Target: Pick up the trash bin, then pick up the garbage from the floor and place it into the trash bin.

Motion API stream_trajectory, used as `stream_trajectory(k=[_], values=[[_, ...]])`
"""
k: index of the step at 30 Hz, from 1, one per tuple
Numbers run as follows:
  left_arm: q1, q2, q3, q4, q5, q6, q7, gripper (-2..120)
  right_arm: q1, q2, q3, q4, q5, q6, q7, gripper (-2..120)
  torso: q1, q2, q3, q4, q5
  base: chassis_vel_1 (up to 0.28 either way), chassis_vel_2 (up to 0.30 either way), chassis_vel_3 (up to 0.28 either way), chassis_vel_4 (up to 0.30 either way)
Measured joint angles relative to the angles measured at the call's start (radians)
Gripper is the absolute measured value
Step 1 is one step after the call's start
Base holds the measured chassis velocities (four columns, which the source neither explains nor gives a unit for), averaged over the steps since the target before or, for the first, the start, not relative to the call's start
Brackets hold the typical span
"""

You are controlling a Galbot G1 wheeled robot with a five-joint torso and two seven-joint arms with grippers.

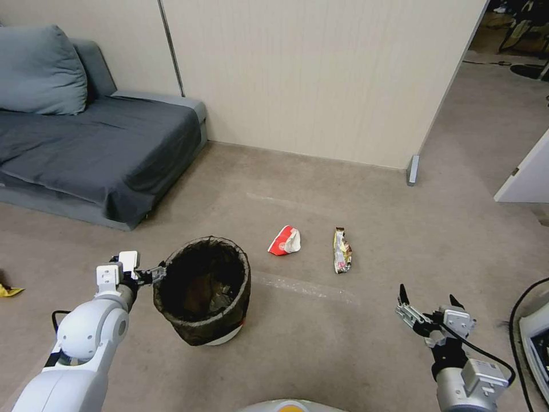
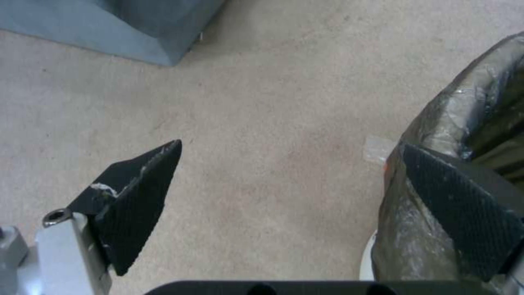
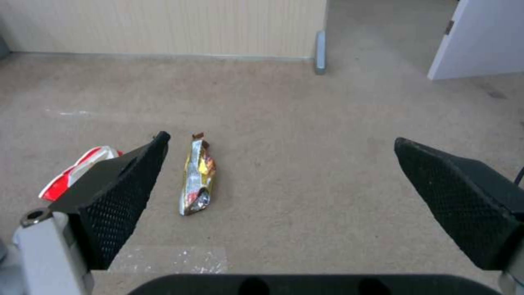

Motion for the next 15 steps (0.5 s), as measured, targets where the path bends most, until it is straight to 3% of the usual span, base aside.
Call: stream_trajectory(k=[15], values=[[0.058,-0.002,-0.008,-0.152,0.055,0.006,0.018,100,-0.006,0.0,-0.004,-0.001,-0.005,0.001,-0.015,100,0.0,0.0,0.0,-0.0004,-0.0004,0.0,0.0,0.0,0.0]])
